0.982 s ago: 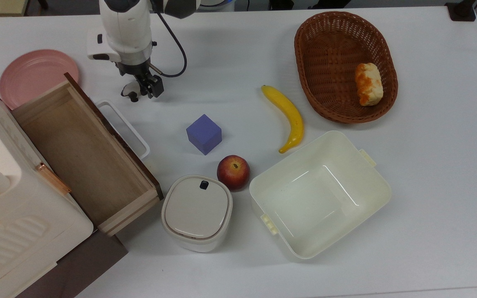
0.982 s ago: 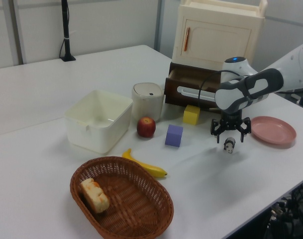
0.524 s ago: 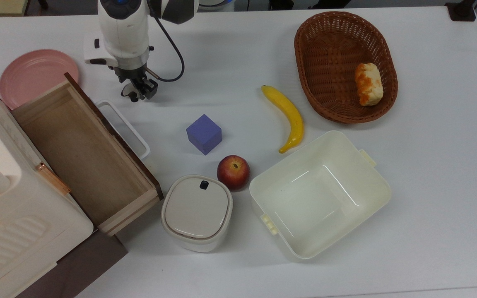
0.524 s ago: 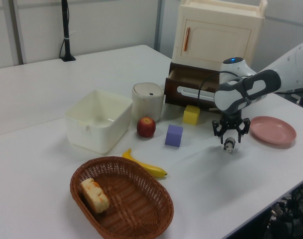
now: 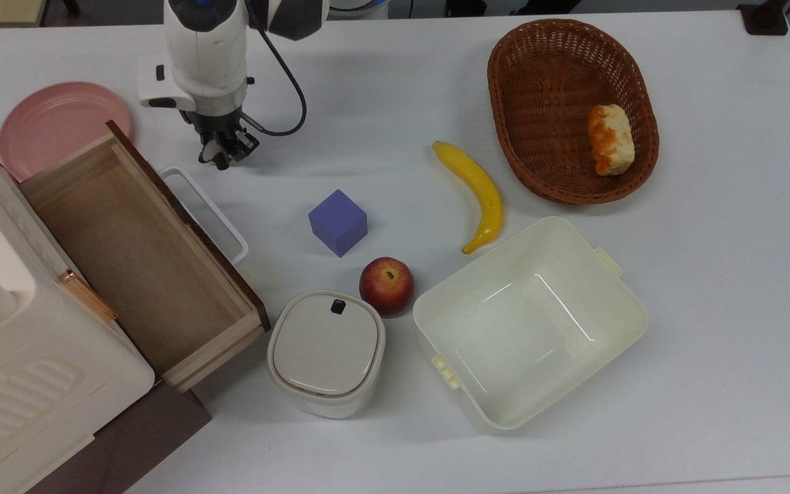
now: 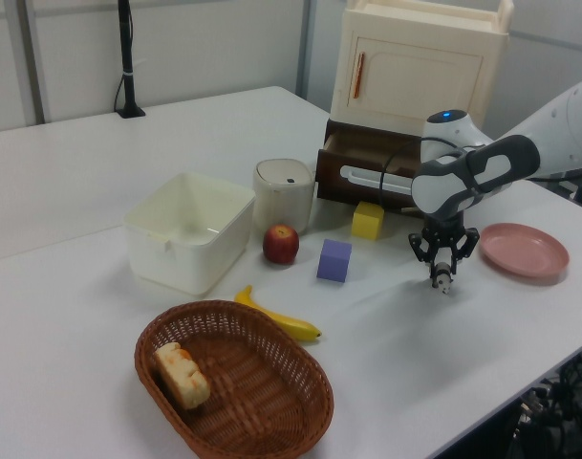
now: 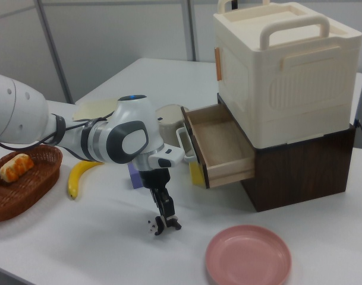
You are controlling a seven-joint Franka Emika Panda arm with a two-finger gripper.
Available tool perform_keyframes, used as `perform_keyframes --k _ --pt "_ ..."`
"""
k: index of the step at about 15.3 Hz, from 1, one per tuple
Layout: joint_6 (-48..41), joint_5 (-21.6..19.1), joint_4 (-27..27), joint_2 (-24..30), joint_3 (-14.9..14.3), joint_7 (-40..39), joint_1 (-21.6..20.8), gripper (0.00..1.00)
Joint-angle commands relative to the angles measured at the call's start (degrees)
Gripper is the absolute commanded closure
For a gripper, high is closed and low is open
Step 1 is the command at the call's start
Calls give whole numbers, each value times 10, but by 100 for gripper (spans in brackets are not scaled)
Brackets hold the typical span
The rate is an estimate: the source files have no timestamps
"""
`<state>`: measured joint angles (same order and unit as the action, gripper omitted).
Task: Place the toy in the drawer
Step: 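Lower the gripper and close it on the panda toy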
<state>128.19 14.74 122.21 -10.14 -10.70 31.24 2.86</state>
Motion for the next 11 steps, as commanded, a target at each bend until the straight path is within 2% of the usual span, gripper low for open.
perform_keyframes --k 1,5,8,11 --pt "17 12 3 -1 1 -4 3 80" --pt "17 9 -1 1 1 -11 2 84" --pt "16 2 -30 4 2 -7 1 84" --pt "15 -30 -64 7 16 -6 -3 84"
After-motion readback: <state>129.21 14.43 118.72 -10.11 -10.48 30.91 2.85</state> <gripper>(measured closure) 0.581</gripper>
